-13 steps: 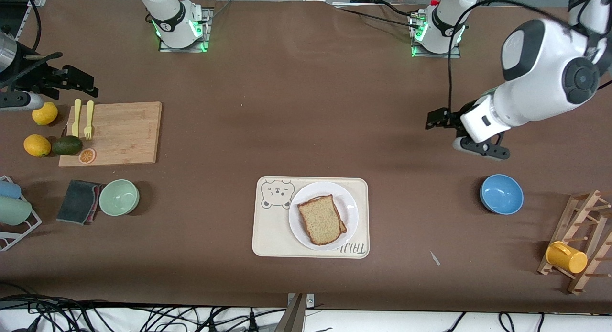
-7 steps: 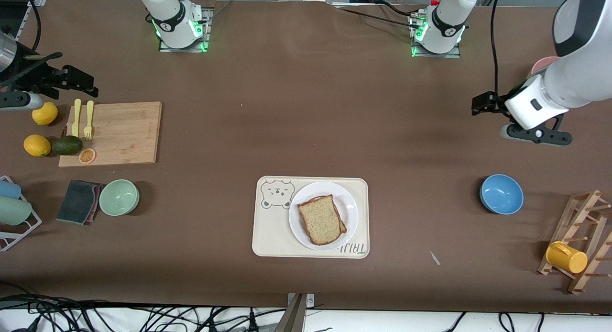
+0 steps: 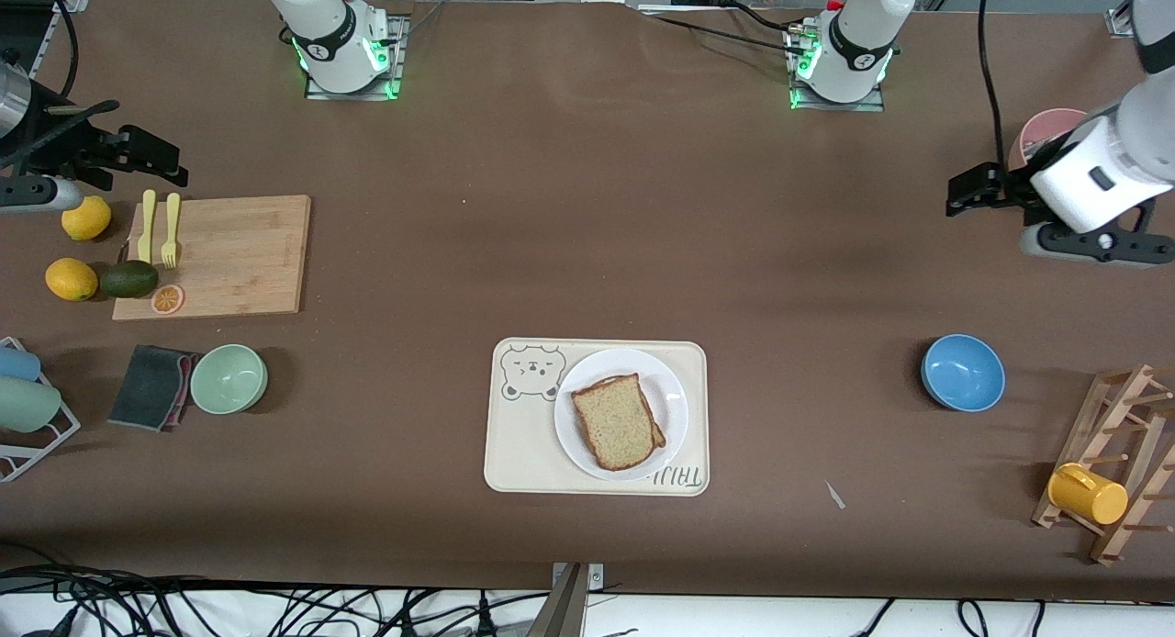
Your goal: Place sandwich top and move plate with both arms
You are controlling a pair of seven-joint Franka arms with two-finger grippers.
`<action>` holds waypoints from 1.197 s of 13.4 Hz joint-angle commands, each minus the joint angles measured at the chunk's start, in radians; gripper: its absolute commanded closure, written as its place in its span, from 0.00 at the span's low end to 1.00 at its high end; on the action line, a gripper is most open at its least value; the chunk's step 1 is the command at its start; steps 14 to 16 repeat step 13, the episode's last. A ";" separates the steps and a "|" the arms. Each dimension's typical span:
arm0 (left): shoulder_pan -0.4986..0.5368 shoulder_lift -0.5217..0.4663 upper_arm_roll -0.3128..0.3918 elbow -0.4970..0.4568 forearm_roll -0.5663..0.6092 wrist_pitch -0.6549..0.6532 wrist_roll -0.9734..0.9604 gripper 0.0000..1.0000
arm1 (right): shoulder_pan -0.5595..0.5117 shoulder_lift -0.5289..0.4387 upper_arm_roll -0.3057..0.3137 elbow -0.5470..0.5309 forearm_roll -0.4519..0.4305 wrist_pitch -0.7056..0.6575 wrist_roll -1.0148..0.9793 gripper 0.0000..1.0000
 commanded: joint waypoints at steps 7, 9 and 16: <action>0.004 0.015 0.013 0.031 0.024 -0.002 -0.092 0.00 | -0.001 0.003 0.000 0.025 -0.008 -0.012 -0.008 0.00; 0.004 0.017 0.019 0.030 0.024 0.009 -0.080 0.00 | -0.001 0.003 0.000 0.023 -0.008 -0.013 -0.010 0.00; 0.005 0.018 0.032 0.028 0.023 0.038 -0.068 0.00 | -0.001 0.003 0.000 0.023 -0.008 -0.012 -0.010 0.00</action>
